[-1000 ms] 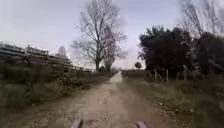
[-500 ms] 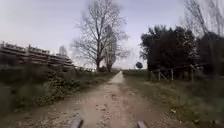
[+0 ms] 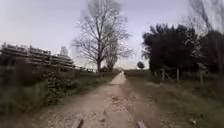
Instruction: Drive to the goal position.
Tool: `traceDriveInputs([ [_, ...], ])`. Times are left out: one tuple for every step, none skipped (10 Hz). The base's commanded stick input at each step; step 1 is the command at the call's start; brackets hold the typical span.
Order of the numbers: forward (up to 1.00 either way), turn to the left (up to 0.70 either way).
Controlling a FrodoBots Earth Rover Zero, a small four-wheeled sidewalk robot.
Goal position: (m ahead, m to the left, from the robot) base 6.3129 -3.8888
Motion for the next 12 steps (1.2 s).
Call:
traceDriveInputs([
  [0.7, 0.0],
  [0.7, 0.0],
  [0.7, 0.0],
  [0.7, 0.0],
  [0.7, 0.0],
  [0.7, 0.0],
  [0.7, 0.0],
  [0.7, 0.0],
  [0.7, 0.0],
  [0.7, 0.0],
  [0.7, 0.0],
  [0.7, -0.06],
])
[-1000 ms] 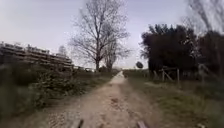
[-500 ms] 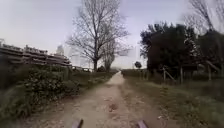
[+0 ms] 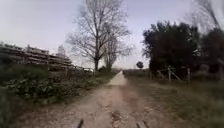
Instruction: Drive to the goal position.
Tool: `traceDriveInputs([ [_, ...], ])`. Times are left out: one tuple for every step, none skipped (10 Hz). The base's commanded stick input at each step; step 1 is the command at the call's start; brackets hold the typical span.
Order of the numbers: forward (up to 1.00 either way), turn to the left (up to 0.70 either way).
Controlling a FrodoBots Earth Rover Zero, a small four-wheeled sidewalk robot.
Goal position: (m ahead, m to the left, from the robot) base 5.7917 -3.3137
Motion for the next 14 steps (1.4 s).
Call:
traceDriveInputs([
  [0.7, -0.31],
  [0.7, -0.23],
  [0.7, -0.12],
  [0.7, -0.02],
  [0.7, -0.01],
  [0.7, 0.0],
  [0.7, 0.0],
  [0.7, 0.0],
  [0.7, 0.0],
  [0.7, 0.0],
  [0.7, 0.0],
  [0.7, -0.01],
  [0.7, -0.07],
  [0.7, -0.28],
])
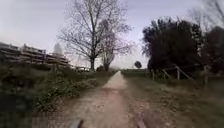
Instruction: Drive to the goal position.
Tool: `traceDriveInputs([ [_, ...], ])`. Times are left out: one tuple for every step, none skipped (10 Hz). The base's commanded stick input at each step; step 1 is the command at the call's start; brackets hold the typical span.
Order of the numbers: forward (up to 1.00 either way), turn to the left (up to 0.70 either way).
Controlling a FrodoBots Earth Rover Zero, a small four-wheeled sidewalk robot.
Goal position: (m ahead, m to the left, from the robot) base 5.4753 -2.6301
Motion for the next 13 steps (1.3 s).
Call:
traceDriveInputs([
  [0.7, -0.35],
  [0.7, -0.22],
  [0.7, -0.08],
  [0.7, 0.0],
  [0.7, 0.0],
  [0.7, -0.01],
  [0.7, -0.07],
  [0.7, -0.32],
  [0.7, -0.35],
  [0.7, -0.18],
  [0.7, -0.05],
  [0.7, 0.0],
  [0.7, 0.0],
])
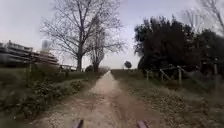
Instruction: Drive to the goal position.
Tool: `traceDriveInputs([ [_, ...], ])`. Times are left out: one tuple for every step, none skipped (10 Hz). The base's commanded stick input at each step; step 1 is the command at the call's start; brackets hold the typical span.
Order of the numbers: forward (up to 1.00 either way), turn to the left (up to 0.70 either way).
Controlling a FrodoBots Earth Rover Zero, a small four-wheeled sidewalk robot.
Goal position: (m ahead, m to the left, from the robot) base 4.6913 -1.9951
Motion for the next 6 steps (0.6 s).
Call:
traceDriveInputs([
  [0.7, 0.0],
  [0.7, 0.0],
  [0.7, 0.0],
  [0.7, 0.0],
  [0.7, 0.0],
  [0.7, 0.0],
])
